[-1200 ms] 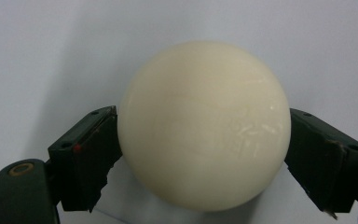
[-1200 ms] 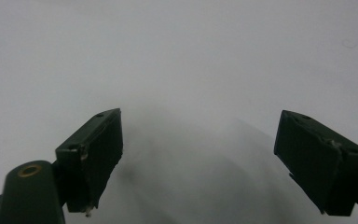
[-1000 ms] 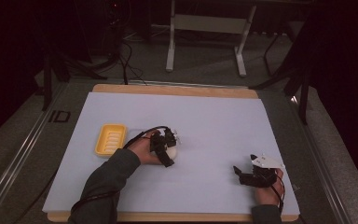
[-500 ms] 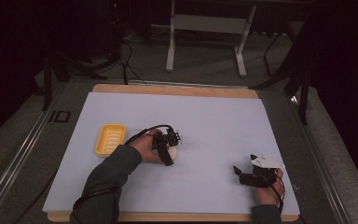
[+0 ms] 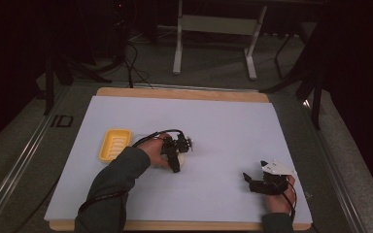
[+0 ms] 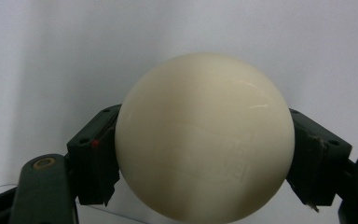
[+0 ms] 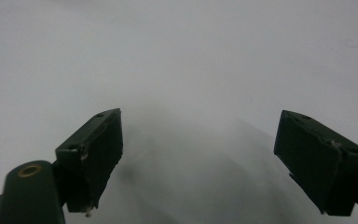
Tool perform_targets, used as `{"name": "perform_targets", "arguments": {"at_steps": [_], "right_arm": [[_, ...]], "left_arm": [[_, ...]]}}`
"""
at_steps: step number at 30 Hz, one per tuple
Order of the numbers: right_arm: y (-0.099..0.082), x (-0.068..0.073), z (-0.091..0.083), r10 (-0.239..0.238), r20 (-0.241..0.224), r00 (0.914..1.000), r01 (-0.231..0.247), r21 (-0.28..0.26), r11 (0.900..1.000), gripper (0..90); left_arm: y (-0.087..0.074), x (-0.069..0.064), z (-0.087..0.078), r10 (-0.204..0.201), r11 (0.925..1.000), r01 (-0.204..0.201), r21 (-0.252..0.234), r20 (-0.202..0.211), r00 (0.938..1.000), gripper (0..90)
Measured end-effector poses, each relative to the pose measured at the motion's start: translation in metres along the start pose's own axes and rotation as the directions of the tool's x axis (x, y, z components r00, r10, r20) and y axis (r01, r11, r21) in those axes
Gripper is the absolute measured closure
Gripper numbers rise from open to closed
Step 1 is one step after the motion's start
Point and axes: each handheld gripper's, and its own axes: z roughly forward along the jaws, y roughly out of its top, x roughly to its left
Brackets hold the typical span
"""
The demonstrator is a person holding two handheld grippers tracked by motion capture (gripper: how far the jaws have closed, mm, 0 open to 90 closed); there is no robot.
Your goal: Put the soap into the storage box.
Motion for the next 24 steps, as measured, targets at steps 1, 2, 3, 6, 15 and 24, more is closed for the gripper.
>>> {"name": "perform_targets", "arguments": {"at_steps": [1,2,3,6,15,24], "right_arm": [[0.0,0.0,0.0,0.0,0.0,1.0,0.0,0.0,1.0,15.4],[0.0,0.0002,0.0,0.001,0.0,1.0,-0.001,-0.001,1.0,15.4],[0.0,0.0001,0.0,0.0,0.0,1.0,0.0,0.0,1.0,15.4],[0.0,0.0001,0.0,0.0,0.0,1.0,0.0,0.0,1.0,15.3],[0.0,0.0001,0.0,0.0,0.0,1.0,0.0,0.0,1.0,15.4],[0.0,0.0001,0.0,0.0,-0.001,1.0,0.0,0.0,1.0,15.4]], "left_arm": [[0.0,0.0,0.0,0.0,1.0,0.0,0.0,0.0,1.0,23.0],[0.0005,0.0002,-0.0001,0.008,1.0,-0.008,0.004,-0.001,1.0,23.0],[0.0002,0.0007,0.0002,0.007,1.0,-0.007,0.001,0.005,1.0,23.0],[-0.0007,0.0022,0.0008,0.002,1.0,-0.002,-0.003,0.018,0.9998,22.8],[0.0028,0.0044,0.0015,0.008,0.9995,-0.009,0.029,0.035,0.9994,22.7],[0.0063,0.0047,0.0009,0.02,0.9985,-0.021,0.05,0.034,0.9992,23.4]]}}
